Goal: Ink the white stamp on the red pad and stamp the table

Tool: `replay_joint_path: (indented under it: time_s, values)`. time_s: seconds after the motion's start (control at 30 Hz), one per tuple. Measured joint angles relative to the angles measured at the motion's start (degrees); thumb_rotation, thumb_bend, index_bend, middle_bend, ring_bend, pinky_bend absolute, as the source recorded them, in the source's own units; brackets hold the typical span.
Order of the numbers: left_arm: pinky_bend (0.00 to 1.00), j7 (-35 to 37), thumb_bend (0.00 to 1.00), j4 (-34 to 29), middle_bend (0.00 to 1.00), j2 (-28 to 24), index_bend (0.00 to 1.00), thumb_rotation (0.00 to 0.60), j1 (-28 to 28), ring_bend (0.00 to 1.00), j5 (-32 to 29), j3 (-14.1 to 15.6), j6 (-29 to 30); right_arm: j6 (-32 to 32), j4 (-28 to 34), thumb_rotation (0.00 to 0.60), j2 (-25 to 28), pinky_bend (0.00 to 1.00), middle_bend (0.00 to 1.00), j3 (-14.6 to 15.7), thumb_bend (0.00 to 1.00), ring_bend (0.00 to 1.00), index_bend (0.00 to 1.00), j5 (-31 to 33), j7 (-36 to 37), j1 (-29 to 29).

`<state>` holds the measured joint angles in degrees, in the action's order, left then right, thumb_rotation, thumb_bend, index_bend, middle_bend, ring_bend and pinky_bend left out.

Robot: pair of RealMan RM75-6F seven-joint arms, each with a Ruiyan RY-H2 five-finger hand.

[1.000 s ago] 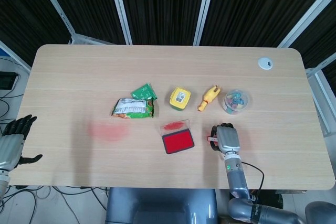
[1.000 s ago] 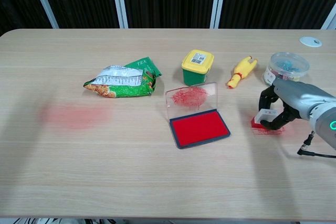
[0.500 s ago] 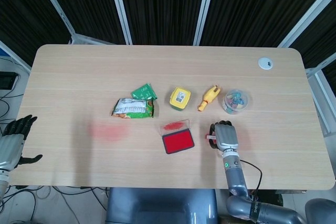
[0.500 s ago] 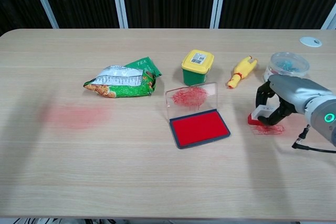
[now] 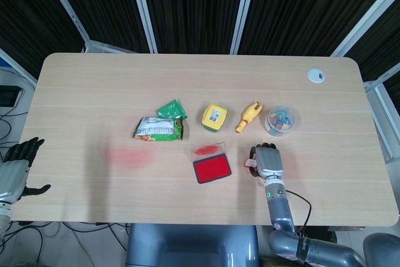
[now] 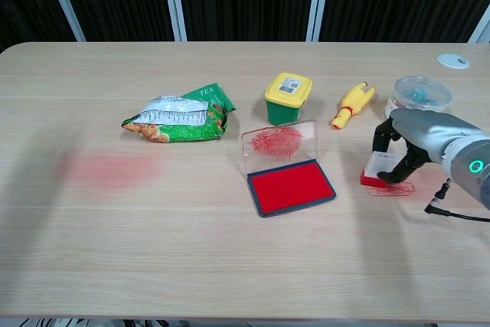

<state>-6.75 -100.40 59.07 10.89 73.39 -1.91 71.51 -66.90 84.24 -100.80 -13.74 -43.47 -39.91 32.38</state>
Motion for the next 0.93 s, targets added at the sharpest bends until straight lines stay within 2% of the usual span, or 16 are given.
replay_joint_path:
  time_s: [0.17,0.37,0.6,0.73,0.93]
  values:
    - [0.00,-0.1,0.00,0.0,0.00,0.0,0.00,0.600,0.0,0.00,0.0,0.0,0.0,-0.2,0.9,0.600,0.5,0.19,0.17,0.2,0.23,0.12,0.29,0.7,-0.7,0.3]
    - [0.00,0.0,0.00,0.0,0.00,0.0,0.00,0.600,0.0,0.00,0.1,0.0,0.1,-1.4,3.5,0.600,2.0,0.19,0.13,0.7,0.20,0.10,0.21,-0.2,-0.7,0.0]
    - [0.00,0.4,0.00,0.1,0.00,-0.1,0.00,0.600,-0.2,0.00,0.7,0.2,0.4,-5.7,10.9,0.600,10.5,0.18,0.05,3.8,0.15,0.04,0.04,-7.5,0.8,-3.0]
    - [0.00,0.5,0.00,0.1,0.00,0.0,0.00,0.600,-0.2,0.00,1.0,0.2,0.7,-8.2,12.9,0.600,15.0,0.18,0.02,5.9,0.14,0.01,0.00,-12.8,3.0,-5.2]
    - [0.00,0.7,0.00,0.4,0.00,0.2,0.00,0.600,-0.5,0.00,1.8,0.2,1.4,-13.1,13.5,0.600,20.4,0.18,0.00,9.9,0.13,0.00,0.00,-21.3,7.7,-9.6]
